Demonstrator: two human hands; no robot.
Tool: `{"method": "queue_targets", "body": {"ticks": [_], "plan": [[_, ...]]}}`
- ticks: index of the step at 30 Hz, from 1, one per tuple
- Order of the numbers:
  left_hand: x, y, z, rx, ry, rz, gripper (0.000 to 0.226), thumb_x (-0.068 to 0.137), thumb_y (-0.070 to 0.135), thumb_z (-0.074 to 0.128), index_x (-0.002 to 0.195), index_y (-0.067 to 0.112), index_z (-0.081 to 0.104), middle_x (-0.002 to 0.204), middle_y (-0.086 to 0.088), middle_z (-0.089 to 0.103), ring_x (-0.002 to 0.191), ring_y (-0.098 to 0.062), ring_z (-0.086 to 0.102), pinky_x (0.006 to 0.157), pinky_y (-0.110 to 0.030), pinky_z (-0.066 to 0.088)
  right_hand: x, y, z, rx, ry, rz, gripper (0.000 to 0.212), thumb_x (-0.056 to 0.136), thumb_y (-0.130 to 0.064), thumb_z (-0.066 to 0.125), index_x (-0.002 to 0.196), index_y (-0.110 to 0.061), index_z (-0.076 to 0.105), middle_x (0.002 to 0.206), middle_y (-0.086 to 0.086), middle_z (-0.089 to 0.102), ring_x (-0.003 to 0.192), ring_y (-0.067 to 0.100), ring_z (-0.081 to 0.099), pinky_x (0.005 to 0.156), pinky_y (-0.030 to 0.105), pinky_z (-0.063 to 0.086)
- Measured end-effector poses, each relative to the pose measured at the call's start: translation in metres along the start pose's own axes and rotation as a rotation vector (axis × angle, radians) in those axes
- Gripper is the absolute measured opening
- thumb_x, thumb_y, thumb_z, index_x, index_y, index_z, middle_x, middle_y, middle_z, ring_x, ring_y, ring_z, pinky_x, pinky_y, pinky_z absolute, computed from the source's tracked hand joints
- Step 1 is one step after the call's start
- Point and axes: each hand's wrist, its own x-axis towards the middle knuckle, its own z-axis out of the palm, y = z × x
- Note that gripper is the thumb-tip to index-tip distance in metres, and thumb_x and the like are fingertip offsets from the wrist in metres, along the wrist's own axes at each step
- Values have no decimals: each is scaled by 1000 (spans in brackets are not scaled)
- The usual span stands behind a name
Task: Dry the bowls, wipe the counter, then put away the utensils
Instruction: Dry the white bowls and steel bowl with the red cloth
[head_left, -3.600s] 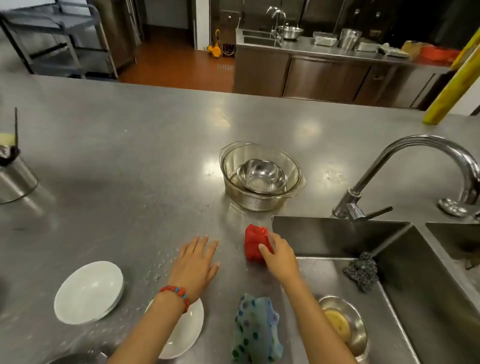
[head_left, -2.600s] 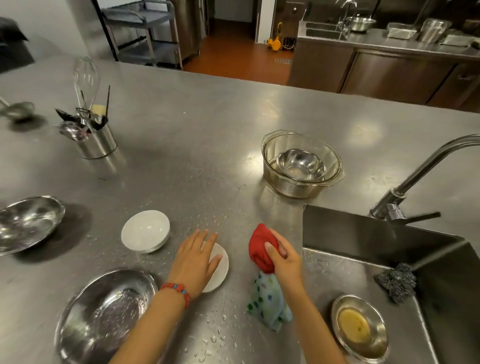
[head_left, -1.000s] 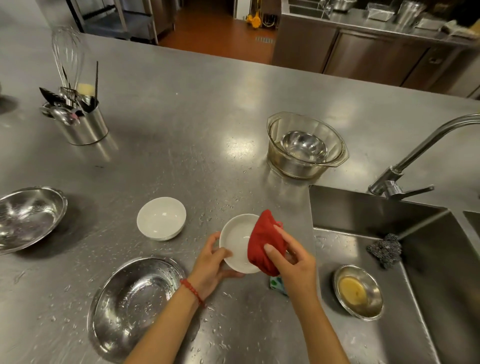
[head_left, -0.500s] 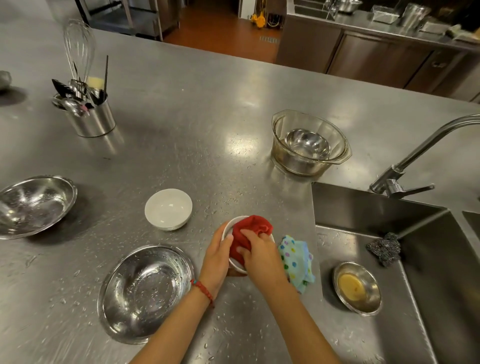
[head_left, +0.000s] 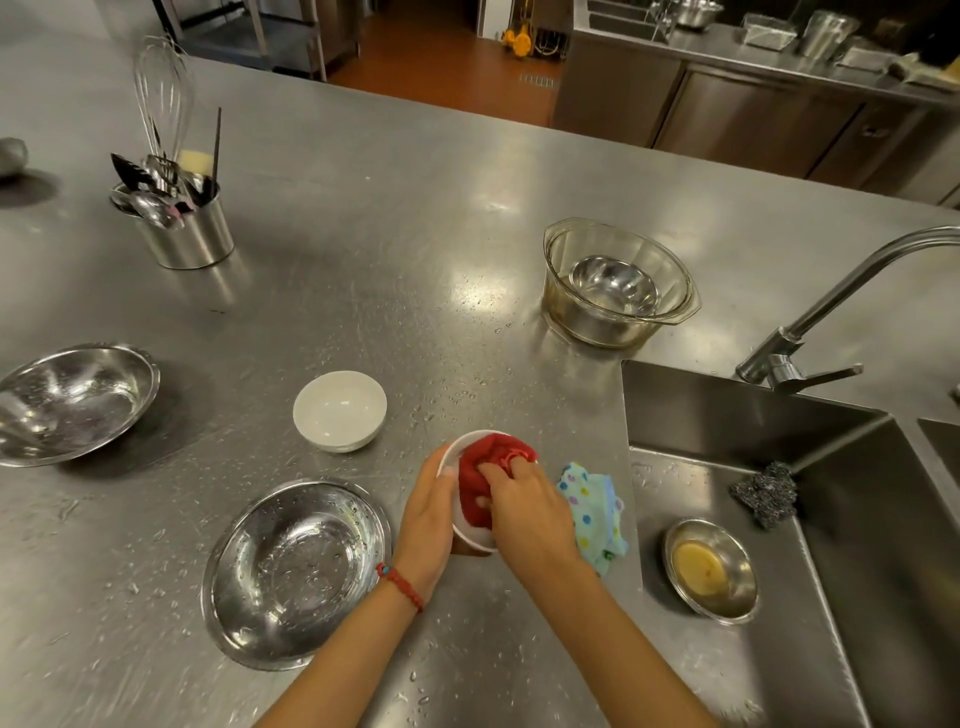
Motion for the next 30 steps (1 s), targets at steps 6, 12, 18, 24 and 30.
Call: {"method": "queue_targets", "body": {"ticks": [6,12,18,24,30], "plan": [[-6,-2,10,21,-8,53,36,95,5,34,100,34,55,103,11,61,96,4,56,77,0,41,-6,19,-14,487,-222,-45,27,82,-23,64,108,-25,65,110,-3,66,97,10,55,82,19,38],[-8,-9,11,48,-37,54,34,96,6,34,108,31,54,109,6,61,101,0,56,81,-3,42,-14,8,9,406,150,73,39,85,-16,56,125,-17,54,126,6,55,113,20,52,96,29,42],[-4,-17,14,141,24,26,30,83,33,37,107,38,55,110,4,60,102,-9,55,89,-23,44,-2,22,1,323,-185,104,28,85,-22,60,112,-19,63,110,6,66,101,23,60,86,32,48],[-4,-38,11,164,-11,-48,31,83,43,34,105,40,56,109,15,60,102,-3,55,84,-9,40,-7,47,8,854,-287,126,23,80,-15,67,101,-23,67,98,3,66,94,16,61,79,20,51],[10,-42,16,129,85,-234,22,94,39,40,108,38,57,107,5,59,92,-16,58,54,-40,58,-11,71,13,1143,58,278,33,81,-7,66,114,-6,61,99,7,67,90,16,63,76,21,55]]}}
